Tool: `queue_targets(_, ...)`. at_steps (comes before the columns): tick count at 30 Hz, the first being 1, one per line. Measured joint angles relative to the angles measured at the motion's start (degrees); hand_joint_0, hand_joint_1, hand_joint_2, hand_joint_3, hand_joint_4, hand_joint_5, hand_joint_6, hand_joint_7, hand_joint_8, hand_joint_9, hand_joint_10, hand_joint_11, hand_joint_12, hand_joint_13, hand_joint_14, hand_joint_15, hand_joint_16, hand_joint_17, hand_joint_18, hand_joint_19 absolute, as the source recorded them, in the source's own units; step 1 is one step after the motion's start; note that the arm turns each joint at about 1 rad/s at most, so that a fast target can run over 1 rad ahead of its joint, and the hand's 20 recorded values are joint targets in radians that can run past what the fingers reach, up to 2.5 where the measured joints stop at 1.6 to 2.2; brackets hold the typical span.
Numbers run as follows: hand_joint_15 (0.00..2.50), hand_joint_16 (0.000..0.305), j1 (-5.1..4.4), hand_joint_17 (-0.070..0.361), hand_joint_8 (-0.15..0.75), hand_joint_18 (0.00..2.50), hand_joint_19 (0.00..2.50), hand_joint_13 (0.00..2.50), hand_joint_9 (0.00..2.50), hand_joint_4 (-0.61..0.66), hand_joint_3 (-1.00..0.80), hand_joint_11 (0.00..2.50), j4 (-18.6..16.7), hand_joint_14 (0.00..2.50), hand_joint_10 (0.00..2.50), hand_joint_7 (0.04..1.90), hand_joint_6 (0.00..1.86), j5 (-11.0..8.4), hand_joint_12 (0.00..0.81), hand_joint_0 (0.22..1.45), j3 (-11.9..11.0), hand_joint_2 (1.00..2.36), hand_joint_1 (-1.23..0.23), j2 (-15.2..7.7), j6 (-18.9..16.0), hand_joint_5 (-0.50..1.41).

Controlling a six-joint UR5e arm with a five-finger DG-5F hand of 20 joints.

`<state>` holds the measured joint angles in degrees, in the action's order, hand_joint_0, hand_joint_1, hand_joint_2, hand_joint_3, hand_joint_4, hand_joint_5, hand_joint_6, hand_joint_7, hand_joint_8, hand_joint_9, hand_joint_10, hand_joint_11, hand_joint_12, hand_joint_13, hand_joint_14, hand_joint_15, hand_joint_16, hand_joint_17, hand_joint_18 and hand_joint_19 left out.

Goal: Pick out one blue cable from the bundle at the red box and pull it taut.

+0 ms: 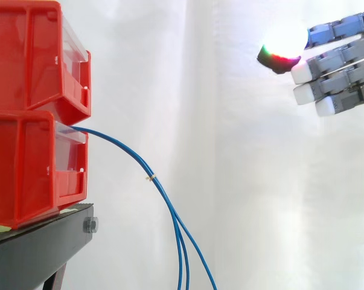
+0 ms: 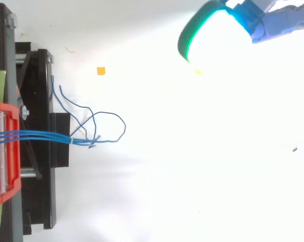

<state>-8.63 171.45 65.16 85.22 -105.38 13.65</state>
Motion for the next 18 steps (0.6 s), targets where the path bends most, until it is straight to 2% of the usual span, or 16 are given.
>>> queue_targets(5, 0.33, 0.046, 0.01, 0.104, 0.207, 0.35, 0.44, 0.50, 0.61, 0.20, -0.50, 0.35, -1.8, 0.01, 0.01, 0.75, 0.50, -0.89, 0.309, 0.41, 0.0, 1.00, -0.68, -2.0, 0.2, -0.22)
queue_targets(11, 0.34, 0.045, 0.00, 0.102, 0.203, 0.34, 0.47, 0.52, 0.63, 0.19, -0.50, 0.34, -3.5, 0.01, 0.01, 0.75, 0.50, -2.16, 0.304, 0.44, 0.0, 1.00, -0.59, -5.4, 0.2, -0.21)
queue_targets(18, 0.36, 0.046, -0.08, 0.102, 0.204, 0.36, 0.51, 0.53, 0.67, 0.19, -0.50, 0.35, -7.9, 0.01, 0.01, 0.75, 0.50, -4.48, 0.299, 0.47, 0.0, 1.00, -0.50, -9.8, 0.2, -0.21)
